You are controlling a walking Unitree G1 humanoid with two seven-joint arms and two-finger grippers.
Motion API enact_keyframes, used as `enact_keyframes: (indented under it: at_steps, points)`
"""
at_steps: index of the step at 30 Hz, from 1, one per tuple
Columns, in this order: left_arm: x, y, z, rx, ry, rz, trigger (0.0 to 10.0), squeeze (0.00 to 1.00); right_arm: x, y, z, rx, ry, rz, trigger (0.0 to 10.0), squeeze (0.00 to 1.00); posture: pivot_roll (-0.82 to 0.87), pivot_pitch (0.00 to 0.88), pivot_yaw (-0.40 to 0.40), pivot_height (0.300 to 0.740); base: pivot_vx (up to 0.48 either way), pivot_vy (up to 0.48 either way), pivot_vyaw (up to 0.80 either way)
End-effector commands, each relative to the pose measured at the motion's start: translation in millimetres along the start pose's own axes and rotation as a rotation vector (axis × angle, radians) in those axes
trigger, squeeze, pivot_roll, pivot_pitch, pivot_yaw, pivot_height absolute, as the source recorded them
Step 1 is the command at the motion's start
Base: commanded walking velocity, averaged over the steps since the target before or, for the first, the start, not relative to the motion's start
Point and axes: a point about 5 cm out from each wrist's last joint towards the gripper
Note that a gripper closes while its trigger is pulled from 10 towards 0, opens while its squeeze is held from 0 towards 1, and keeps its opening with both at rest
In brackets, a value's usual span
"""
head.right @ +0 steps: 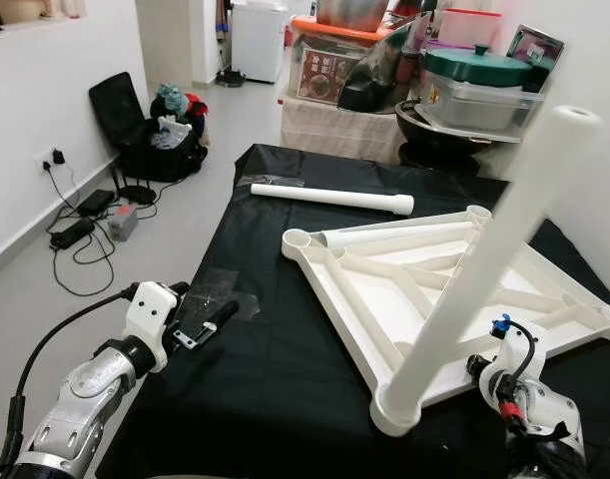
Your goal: Building children table
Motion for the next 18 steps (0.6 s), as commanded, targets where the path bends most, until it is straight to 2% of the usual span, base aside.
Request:
enact_keyframes:
  at_steps: [1, 2, 4, 5, 7, 9, 10, 12, 17, 18]
  points:
    - [-2.7, -0.3, 1.5, -0.020, -0.013, -0.017, 10.0, 0.00, -35.9, -6.0, -2.8, 0.108, 0.102, -0.147, 0.0, 0.00, 0.00, 0.000, -0.085, 0.740, 0.000, 0.000, 0.00]
    - [-2.7, -0.3, 1.5, -0.020, -0.013, -0.017, 10.0, 0.00, -35.9, -6.0, -2.8, 0.108, 0.102, -0.147, 0.0, 0.00, 0.00, 0.000, -0.085, 0.740, 0.000, 0.000, 0.00]
    - [-3.1, -0.1, 1.6, -0.022, -0.009, -0.018, 10.0, 0.00, -37.6, -4.7, 0.0, 0.171, 0.184, -0.155, 0.0, 0.00, 0.00, 0.000, -0.084, 0.740, 0.000, 0.000, 0.00]
    - [-3.1, -0.1, 1.6, -0.022, -0.009, -0.018, 10.0, 0.00, -37.6, -4.7, 0.0, 0.171, 0.184, -0.155, 0.0, 0.00, 0.00, 0.000, -0.084, 0.740, 0.000, 0.000, 0.00]
    - [-3.2, 0.1, 1.6, -0.024, -0.007, -0.019, 10.0, 0.00, -40.3, -3.7, 0.2, 0.230, 0.248, -0.163, 0.0, 0.00, 0.01, 0.000, -0.085, 0.740, 0.000, 0.000, 0.00]
    - [-3.2, 0.1, 1.6, -0.024, -0.007, -0.019, 10.0, 0.00, -40.3, -3.7, 0.2, 0.230, 0.248, -0.163, 0.0, 0.00, 0.01, 0.000, -0.085, 0.740, 0.000, 0.000, 0.00]
    - [-3.2, 0.3, 1.3, -0.024, -0.008, -0.019, 10.0, 0.00, -40.8, -3.7, 1.4, 0.253, 0.298, -0.159, 0.0, 0.00, 0.01, 0.000, -0.084, 0.740, 0.000, 0.000, 0.00]
    - [-3.2, 0.5, 1.0, -0.024, -0.009, -0.020, 10.0, 0.00, -39.8, -4.8, 3.7, 0.250, 0.325, -0.150, 0.0, 0.00, 0.01, 0.000, -0.084, 0.740, 0.000, 0.000, 0.00]
    - [-3.3, 0.7, 0.3, -0.025, -0.012, -0.021, 10.0, 0.00, -35.3, -7.6, 8.3, 0.228, 0.329, -0.131, 0.0, 0.00, 0.01, 0.000, -0.084, 0.740, 0.000, 0.000, 0.00]
    - [-3.3, 0.7, 0.0, -0.025, -0.013, -0.022, 10.0, 0.00, -30.7, -10.1, 11.2, 0.194, 0.305, -0.115, 0.0, 0.00, 0.01, 0.000, -0.082, 0.740, 0.000, 0.000, 0.00]
Point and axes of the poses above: a point about 5 cm out from each wrist's last joint towards the gripper, its own y axis pointing back from the gripper into the wrist, its own x axis along the axis of the wrist's last joint, z = x × y, and after that the axes turned 9 degrees about -y, right-handed
